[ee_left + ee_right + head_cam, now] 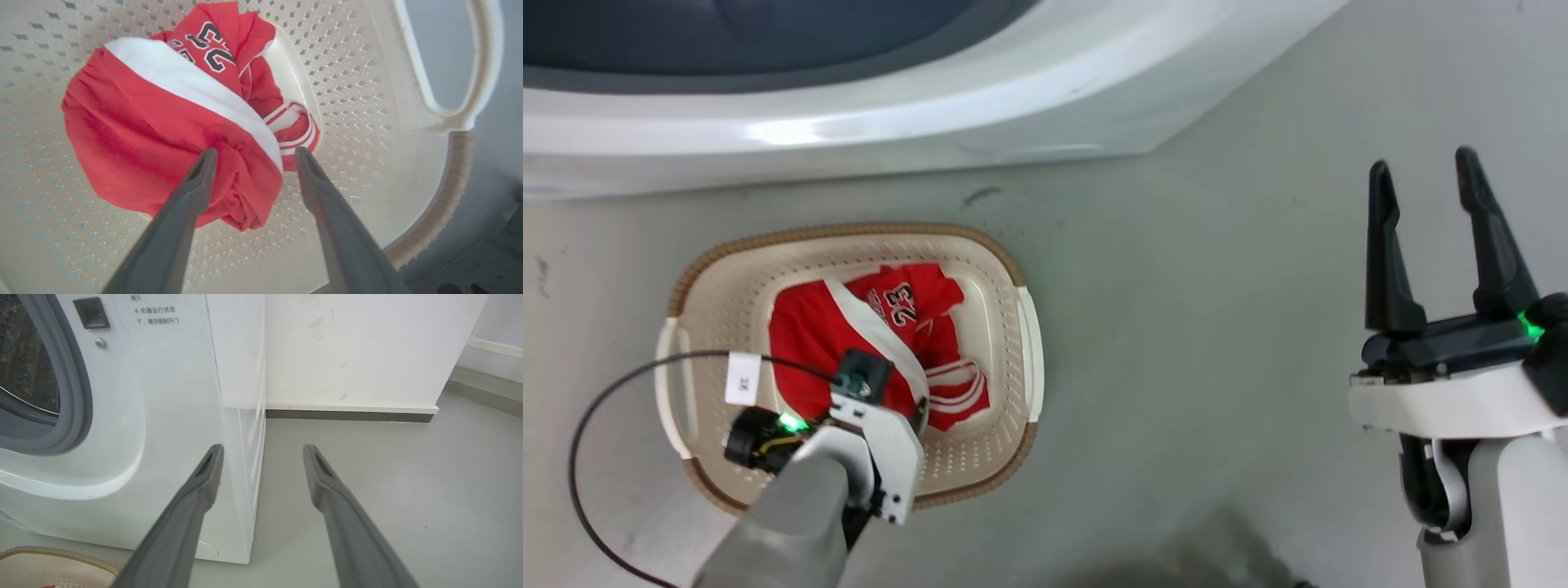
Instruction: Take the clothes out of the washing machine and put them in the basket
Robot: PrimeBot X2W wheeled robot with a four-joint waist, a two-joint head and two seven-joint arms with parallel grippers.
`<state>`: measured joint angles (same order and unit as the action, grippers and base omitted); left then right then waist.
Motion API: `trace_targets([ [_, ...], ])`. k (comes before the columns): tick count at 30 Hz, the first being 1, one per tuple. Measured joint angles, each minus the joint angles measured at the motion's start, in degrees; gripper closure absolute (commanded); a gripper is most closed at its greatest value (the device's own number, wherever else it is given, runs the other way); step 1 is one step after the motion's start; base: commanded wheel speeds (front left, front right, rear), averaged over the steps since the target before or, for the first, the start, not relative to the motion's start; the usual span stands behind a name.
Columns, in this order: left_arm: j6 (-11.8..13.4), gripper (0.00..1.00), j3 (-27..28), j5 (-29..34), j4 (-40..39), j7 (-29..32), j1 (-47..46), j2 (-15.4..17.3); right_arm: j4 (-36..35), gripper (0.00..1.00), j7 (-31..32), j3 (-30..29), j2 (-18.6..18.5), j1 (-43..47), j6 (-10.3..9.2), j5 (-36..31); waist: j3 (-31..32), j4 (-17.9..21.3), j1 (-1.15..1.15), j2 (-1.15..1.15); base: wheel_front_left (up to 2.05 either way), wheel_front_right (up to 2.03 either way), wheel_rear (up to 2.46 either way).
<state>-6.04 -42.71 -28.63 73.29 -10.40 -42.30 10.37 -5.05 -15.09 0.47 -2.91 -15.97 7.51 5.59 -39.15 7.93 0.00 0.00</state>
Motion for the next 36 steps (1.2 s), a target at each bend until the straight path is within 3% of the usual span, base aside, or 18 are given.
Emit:
trace_targets([
  [11,0.53,0.0,2.36,-2.53,-2.68,-4.5,6.07,-1.03,1.54,0.0,0.0,0.53,0.01,6.28,0.0,-1.29,11.57,-2.62,-0.01,0.0,0.0,0.0,0.0],
  [22,7.25,0.0,13.39,1.83,-27.14,-4.66,15.37,3.81,2.11,0.0,0.0,0.94,0.01,10.22,0.0,-2.05,20.49,-5.42,-0.01,0.0,0.0,0.0,0.0],
  [36,11.09,0.0,29.48,11.44,-51.34,-4.67,30.52,1.18,2.6,0.0,0.0,1.22,0.0,14.74,0.0,-1.58,29.07,-7.39,-0.01,0.0,0.0,0.0,0.0],
])
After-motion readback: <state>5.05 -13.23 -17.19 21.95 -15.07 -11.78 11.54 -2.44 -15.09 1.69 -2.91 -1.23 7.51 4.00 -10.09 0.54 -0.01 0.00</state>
